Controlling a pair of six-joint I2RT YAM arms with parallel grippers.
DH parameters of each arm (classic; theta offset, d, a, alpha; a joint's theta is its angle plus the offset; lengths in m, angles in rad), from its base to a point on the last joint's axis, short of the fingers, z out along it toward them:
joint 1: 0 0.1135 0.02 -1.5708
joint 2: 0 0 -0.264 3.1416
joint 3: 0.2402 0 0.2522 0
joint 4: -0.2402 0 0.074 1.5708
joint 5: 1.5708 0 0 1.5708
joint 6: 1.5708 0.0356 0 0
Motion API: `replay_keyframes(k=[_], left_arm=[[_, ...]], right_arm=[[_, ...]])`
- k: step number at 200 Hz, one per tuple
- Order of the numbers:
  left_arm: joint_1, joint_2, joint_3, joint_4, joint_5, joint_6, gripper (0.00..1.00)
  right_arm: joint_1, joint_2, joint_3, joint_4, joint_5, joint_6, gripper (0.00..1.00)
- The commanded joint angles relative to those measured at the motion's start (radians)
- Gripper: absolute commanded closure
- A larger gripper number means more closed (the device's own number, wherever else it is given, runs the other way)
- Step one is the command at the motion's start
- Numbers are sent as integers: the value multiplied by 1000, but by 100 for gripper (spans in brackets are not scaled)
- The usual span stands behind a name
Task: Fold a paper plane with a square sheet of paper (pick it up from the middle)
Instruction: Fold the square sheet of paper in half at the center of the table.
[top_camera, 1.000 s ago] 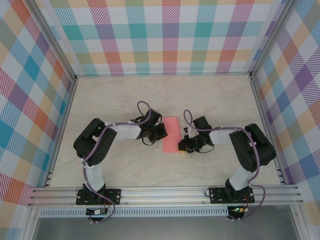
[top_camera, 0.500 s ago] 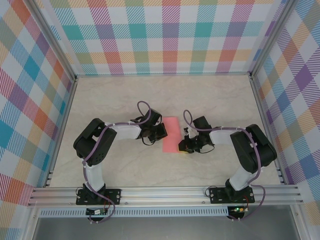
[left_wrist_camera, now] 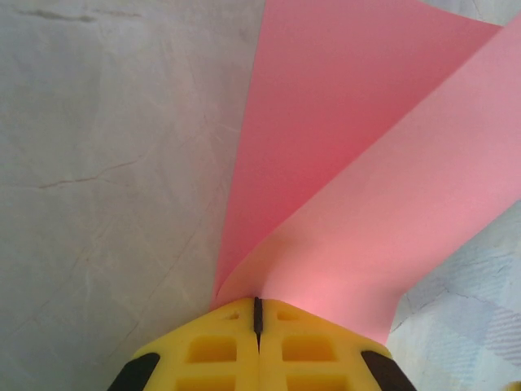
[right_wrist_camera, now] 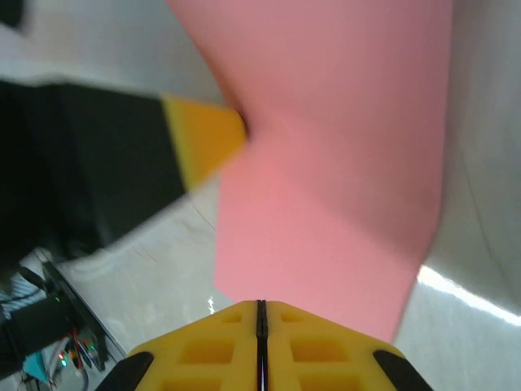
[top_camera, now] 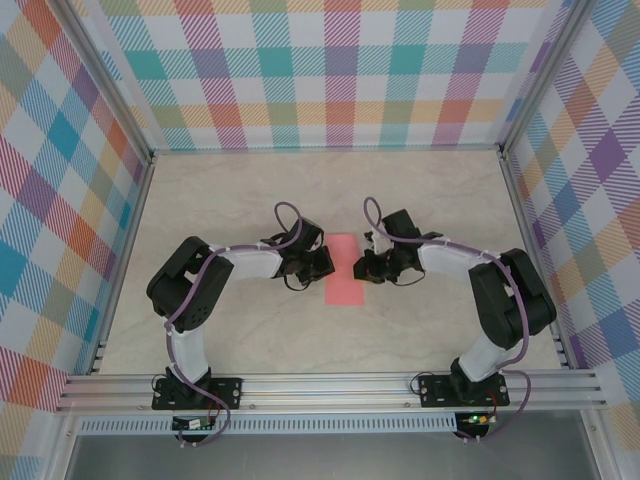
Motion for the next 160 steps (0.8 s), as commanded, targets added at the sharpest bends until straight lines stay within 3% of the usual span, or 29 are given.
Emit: replay_keyframes(k=[1,87,160], left_arm=[[-13,-2,-32,-96,-38,22,100],[-13,14,-21,-108,-37,26,100],[-12,12,-24,-112,-40,26,100]], right_arm=[[-25,65,68,5,-2,-16,90],[-46,218,88,73,-14,-20,91],[-47,224,78,65,-3,-19,90]])
